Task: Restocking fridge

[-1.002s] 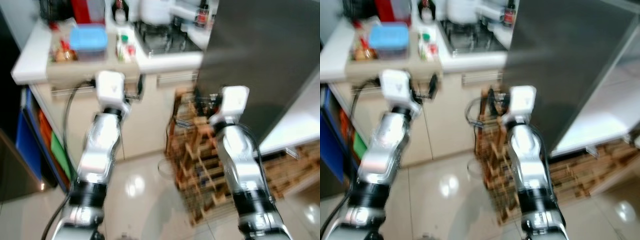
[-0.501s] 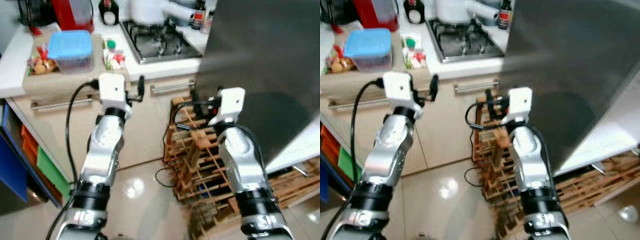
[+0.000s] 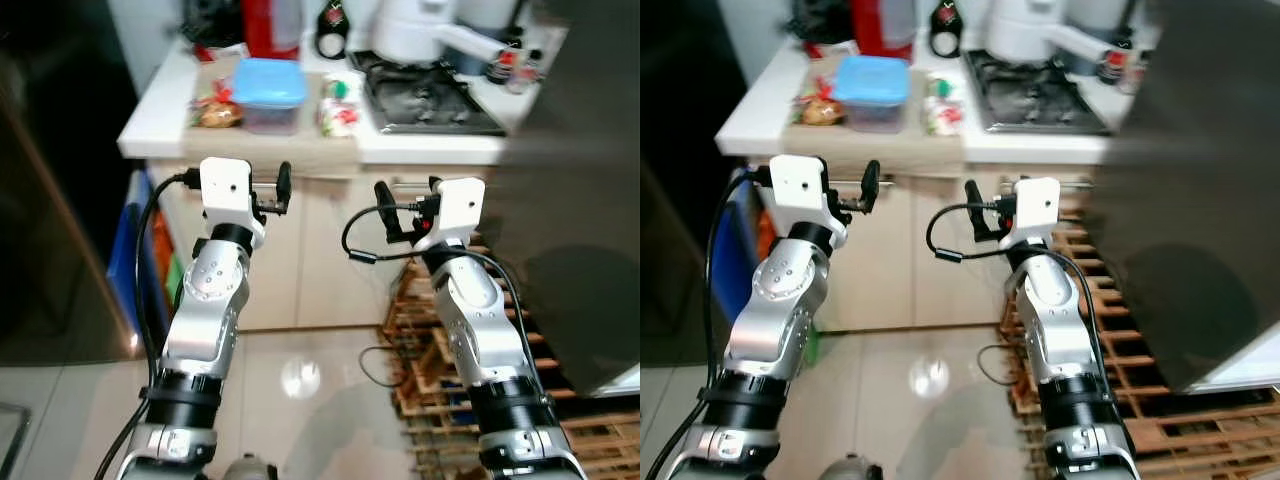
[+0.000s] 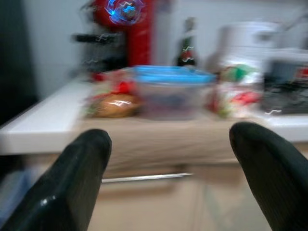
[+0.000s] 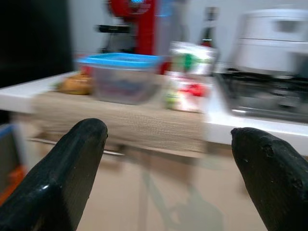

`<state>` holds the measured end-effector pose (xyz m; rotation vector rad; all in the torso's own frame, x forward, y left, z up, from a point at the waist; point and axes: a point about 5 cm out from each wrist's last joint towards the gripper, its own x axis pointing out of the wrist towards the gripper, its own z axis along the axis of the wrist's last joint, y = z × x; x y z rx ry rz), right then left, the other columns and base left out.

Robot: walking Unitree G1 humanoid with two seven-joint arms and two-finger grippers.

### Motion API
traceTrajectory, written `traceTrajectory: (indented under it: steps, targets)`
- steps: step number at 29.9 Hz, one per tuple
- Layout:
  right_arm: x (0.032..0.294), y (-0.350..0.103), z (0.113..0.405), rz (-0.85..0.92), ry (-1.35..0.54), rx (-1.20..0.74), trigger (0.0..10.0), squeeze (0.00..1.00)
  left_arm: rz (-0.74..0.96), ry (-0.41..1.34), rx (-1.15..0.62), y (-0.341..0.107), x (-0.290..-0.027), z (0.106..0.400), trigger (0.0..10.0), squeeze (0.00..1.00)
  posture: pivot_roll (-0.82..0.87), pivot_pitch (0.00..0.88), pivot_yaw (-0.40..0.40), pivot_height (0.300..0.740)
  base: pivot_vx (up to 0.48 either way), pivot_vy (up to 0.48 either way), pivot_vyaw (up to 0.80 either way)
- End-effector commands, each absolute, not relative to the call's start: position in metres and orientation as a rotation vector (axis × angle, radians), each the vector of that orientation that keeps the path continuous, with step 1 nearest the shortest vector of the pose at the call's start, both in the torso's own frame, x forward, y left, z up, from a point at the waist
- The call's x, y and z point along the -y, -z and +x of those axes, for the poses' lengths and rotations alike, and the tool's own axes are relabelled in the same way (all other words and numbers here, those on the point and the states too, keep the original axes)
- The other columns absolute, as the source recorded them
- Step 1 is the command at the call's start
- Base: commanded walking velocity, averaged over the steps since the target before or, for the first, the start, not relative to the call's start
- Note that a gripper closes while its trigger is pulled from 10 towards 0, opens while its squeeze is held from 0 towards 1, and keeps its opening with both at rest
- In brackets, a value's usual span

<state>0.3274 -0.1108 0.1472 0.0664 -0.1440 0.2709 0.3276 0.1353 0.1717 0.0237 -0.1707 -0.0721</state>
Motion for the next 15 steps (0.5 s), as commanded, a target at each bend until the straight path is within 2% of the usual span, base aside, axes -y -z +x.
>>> traceTrajectory:
  steps: [1,2,15]
  targets:
    - [0.119,-0.148,0.329,0.050,-0.245,0.137,10.0,0.00,0.025,0.092,0.176,-0.175,-0.126,0.328,10.0,0.00,-0.05,0.000,-0.023,0.740,0.000,0.000,0.61]
    - [0.121,-0.147,0.330,0.044,-0.226,0.129,10.0,0.00,0.036,0.092,0.168,-0.174,-0.126,0.328,10.0,0.00,-0.05,0.001,-0.024,0.740,0.000,0.000,0.56]
    - [0.133,-0.157,0.331,0.054,-0.120,0.206,10.0,0.00,0.101,0.169,0.209,-0.180,-0.121,0.324,10.0,0.00,-0.04,0.000,-0.019,0.740,0.000,0.000,0.00]
